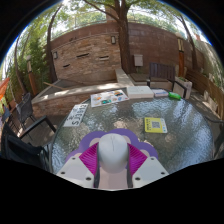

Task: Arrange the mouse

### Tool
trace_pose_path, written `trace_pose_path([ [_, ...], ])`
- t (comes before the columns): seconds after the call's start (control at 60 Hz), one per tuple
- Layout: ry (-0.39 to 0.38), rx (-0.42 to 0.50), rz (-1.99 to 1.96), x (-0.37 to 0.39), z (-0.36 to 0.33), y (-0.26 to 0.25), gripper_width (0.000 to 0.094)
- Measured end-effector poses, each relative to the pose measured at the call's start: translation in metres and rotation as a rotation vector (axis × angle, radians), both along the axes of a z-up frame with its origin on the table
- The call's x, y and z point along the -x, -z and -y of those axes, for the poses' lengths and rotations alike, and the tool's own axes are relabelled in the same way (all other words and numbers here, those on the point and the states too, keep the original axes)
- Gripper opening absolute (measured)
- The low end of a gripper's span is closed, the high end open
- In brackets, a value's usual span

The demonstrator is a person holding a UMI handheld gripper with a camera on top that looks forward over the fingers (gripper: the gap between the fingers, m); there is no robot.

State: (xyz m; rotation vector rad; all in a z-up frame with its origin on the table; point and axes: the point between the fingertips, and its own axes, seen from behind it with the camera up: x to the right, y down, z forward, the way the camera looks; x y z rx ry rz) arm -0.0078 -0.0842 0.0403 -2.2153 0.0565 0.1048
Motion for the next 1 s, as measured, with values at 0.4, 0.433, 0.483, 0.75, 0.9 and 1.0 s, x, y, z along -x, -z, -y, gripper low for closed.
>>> trace_pose_path([
  [0.4, -0.019, 0.021, 0.075, 0.019, 0.043, -0.032, 0.085],
  [0.433, -0.018, 0.018, 0.074, 0.022, 0.053, -0.046, 0.085],
  [0.483, -0.014, 0.012, 0.073, 0.026, 0.067, -0.07, 0.0849],
  [0.75, -0.014, -0.039, 0.11, 0.038, 0.167, -0.157, 0.0861],
  [0.9, -0.017, -0.031, 0.128, 0.037, 0.225, -0.165, 0.0846],
  [1.0, -0.019, -0.022, 0.133, 0.037, 0.254, -0.166, 0.0848],
])
